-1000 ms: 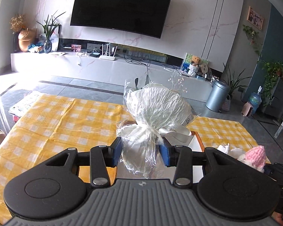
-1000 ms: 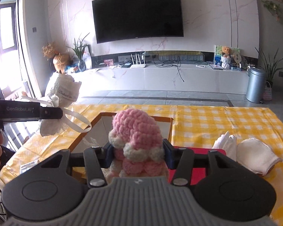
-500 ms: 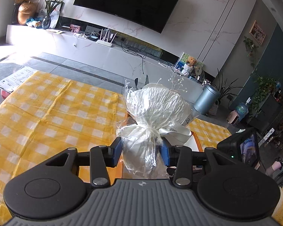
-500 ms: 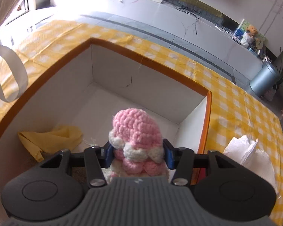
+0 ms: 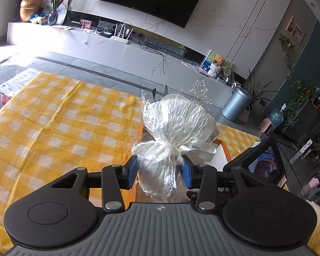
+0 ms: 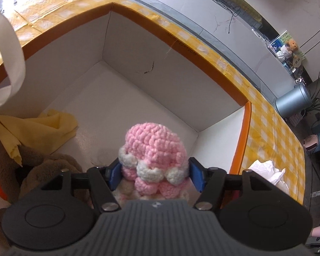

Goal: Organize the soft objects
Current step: 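Open the right gripper to release the pink toy into the white box, then lower the plastic-wrapped bundle into the white box and open the left gripper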

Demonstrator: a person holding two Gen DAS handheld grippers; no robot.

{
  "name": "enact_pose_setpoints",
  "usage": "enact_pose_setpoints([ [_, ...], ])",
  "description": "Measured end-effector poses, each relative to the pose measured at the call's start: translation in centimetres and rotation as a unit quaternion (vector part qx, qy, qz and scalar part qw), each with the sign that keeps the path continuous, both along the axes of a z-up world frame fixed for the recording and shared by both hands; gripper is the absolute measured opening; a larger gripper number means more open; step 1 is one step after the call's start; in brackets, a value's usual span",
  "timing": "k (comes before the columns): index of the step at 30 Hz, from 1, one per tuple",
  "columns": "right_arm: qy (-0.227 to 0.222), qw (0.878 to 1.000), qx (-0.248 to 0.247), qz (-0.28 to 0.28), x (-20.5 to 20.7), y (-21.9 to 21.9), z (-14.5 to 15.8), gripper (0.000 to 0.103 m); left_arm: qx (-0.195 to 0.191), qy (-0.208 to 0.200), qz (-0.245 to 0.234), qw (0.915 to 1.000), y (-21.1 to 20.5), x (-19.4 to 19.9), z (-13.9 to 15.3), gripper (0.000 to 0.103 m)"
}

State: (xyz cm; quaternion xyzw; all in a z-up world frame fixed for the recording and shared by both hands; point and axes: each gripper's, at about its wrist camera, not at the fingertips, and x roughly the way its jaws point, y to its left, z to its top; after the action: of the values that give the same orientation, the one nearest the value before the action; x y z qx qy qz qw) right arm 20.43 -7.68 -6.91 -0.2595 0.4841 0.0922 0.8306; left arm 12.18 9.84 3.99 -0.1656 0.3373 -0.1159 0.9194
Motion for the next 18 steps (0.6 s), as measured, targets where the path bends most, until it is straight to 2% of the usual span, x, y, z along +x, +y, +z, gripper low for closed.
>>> enact_pose_setpoints([
  [3, -0.026, 0.999, 0.041, 0.018, -1.2, -0.5, 1.4, 0.077, 0.004, 0.001, 0.000, 1.0000, -0.1, 0.0, 0.0, 0.048],
  [4, -0.034, 0.998, 0.047, 0.021, -1.6, -0.6, 1.8, 0.084, 0.005, 0.001, 0.001, 1.0000, -0.2, -0.1, 0.0, 0.048],
  [5, -0.044, 0.997, 0.051, 0.024, -1.9, -0.6, 2.2, 0.086, 0.007, 0.001, 0.001, 1.0000, -0.3, -0.1, 0.0, 0.048],
  [7, -0.069, 0.995, 0.060, 0.031, -2.8, -0.9, 3.1, 0.086, 0.012, 0.001, 0.003, 0.9999, -0.6, -0.2, 0.2, 0.048],
  [12, -0.123, 0.983, 0.128, 0.034, -4.9, -2.8, 6.2, 0.091, 0.023, -0.004, 0.001, 0.9997, -1.4, -0.4, 0.6, 0.048],
  [18, -0.191, 0.959, 0.208, 0.007, -7.4, -6.4, 9.1, 0.091, 0.031, -0.017, -0.013, 0.9993, -4.7, 0.0, 0.6, 0.048],
])
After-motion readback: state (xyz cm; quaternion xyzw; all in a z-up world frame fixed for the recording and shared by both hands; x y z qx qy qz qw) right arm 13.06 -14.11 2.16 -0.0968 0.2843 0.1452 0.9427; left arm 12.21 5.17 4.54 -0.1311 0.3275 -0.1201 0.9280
